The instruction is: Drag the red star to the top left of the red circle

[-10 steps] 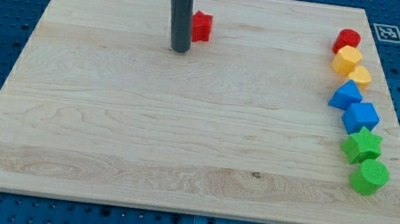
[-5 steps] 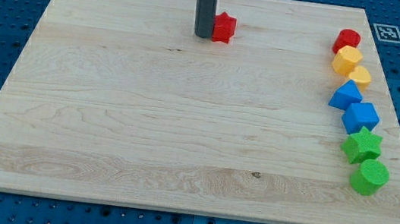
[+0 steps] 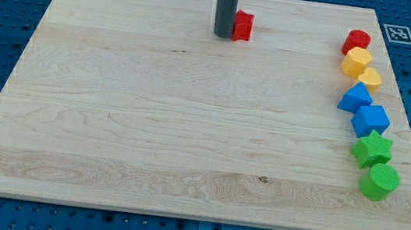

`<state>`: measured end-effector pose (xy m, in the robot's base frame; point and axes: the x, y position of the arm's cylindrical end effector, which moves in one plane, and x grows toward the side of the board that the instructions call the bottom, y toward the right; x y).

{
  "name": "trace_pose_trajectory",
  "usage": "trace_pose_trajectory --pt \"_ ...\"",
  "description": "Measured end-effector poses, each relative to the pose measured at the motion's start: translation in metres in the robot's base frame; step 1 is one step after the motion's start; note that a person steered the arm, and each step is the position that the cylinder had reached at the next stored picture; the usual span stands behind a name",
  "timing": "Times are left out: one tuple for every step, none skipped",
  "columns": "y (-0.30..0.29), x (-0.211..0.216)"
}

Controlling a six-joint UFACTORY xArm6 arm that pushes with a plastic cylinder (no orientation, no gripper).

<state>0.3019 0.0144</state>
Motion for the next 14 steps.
trace_pose_trajectory --pt "0.006 0.0" --pt "0.008 0.0" --pt "0.01 0.0" --pt "0.01 -0.002" --pt "0.012 -0.012" --pt "0.043 -0.02" --pt "0.059 -0.02" --pt "0.064 -0.028" --pt "0.086 -0.056" --pt "0.089 -0.058" --pt "0.107 -0.061" --pt "0.145 -0.062" --pt "0.153 -0.063" --pt "0.177 -0.064"
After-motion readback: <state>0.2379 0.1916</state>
